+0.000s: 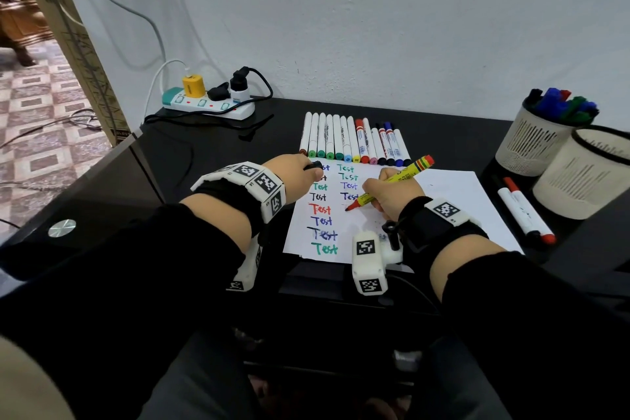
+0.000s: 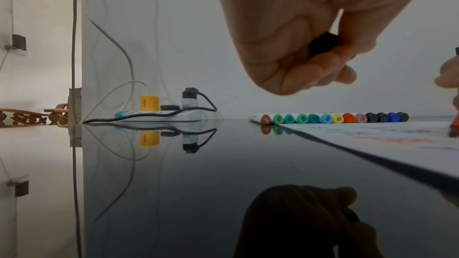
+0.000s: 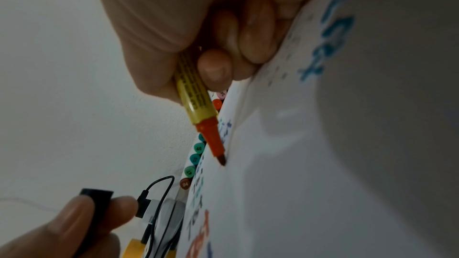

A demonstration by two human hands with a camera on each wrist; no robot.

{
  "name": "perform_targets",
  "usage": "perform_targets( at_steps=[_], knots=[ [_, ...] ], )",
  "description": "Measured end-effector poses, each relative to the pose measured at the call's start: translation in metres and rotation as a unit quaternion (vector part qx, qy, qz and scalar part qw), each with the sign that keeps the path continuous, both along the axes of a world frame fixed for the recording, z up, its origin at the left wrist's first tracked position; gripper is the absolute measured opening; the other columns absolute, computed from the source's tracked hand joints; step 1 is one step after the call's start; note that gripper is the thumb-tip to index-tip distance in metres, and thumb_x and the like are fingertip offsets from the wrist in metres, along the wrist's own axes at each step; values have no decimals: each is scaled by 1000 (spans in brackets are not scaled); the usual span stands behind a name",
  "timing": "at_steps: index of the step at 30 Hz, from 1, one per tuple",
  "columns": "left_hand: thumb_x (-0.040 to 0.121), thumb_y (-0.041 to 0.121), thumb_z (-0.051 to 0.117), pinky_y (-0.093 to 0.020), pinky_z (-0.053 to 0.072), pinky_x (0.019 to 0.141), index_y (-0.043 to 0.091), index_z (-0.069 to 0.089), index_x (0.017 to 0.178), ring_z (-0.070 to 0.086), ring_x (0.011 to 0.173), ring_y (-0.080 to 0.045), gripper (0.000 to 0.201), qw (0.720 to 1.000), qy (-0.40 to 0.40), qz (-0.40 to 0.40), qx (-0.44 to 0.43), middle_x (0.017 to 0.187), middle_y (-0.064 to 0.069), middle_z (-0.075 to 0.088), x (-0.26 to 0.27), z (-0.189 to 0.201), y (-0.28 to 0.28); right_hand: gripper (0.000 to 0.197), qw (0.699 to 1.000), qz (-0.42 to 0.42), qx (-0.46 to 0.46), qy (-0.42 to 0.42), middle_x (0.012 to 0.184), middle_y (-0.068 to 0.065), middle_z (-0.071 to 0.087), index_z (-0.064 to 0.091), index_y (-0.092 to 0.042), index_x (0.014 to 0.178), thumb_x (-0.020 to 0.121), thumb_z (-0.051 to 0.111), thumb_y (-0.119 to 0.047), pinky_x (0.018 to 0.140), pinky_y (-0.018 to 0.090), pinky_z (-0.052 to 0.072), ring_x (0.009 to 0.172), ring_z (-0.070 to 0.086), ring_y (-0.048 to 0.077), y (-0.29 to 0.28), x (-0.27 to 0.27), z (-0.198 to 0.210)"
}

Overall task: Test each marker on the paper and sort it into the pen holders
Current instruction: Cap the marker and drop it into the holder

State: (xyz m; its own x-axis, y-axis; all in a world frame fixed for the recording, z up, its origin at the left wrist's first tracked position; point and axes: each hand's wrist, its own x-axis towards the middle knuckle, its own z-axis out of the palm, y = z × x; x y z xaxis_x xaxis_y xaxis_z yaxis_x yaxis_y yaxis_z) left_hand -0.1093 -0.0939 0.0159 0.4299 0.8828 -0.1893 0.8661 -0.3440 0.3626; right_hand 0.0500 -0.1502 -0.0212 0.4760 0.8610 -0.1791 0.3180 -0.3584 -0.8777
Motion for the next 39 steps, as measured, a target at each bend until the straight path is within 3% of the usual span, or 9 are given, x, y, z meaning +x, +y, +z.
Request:
perform_targets(
  at_steps=[4,7,10,14,22,27,32,39],
  knots=[
    [100,38,36,-27,36,72,8,51,121,48,86,-17,40,1000,-2,3,-1,95,-5,51,0,0,0,36,1000,0,8,11,53,4,41,34,-16,60,88,55,-13,47,25,29,44,35,16,-1,2,-1],
    [100,38,36,-27,35,71,8,51,121,49,86,-18,40,1000,-1,4,0,95,-5,52,0,0,-1,34,999,12,40,29,54,1,48,43,-18,65,92,58,-31,43,22,30,40,36,10,-6,5,-2],
    [100,38,36,-27,36,72,8,51,122,49,87,-18,41,1000,2,3,1,98,-6,52,1,0,-2,29,997,45,48,26,58,-2,51,53,-20,73,86,65,-43,37,19,28,41,35,8,-7,7,-1],
    [100,39,35,-27,37,74,8,51,123,51,91,-20,42,1000,5,2,0,101,-7,54,0,0,-1,27,999,14,33,15,56,-1,48,49,-18,69,83,72,-27,42,23,31,42,37,11,-4,7,-4],
    [100,39,35,-27,36,72,8,51,122,49,88,-18,42,1000,9,1,-1,99,-7,54,1,0,-1,41,999,12,23,-23,56,3,46,34,-18,62,88,64,-28,49,24,33,46,38,14,-2,5,-5],
    [100,38,35,-27,37,76,7,52,122,53,98,-22,42,1000,11,-2,3,115,-12,58,1,0,-2,40,999,5,22,-43,67,10,46,32,-17,61,87,62,-19,52,27,34,51,38,17,1,4,-5],
    [100,39,35,-27,36,73,8,52,121,48,88,-18,41,1000,14,-4,3,105,-10,57,1,0,-2,38,999,8,11,-43,68,8,48,34,-17,63,88,62,-23,53,26,36,54,41,17,2,4,-5],
    [100,39,35,-27,35,72,8,52,120,49,87,-18,41,1000,13,-1,2,96,-6,52,1,0,-1,39,999,7,17,-41,63,6,38,30,-18,60,85,59,-12,51,25,32,54,35,18,1,3,-4]
  ],
)
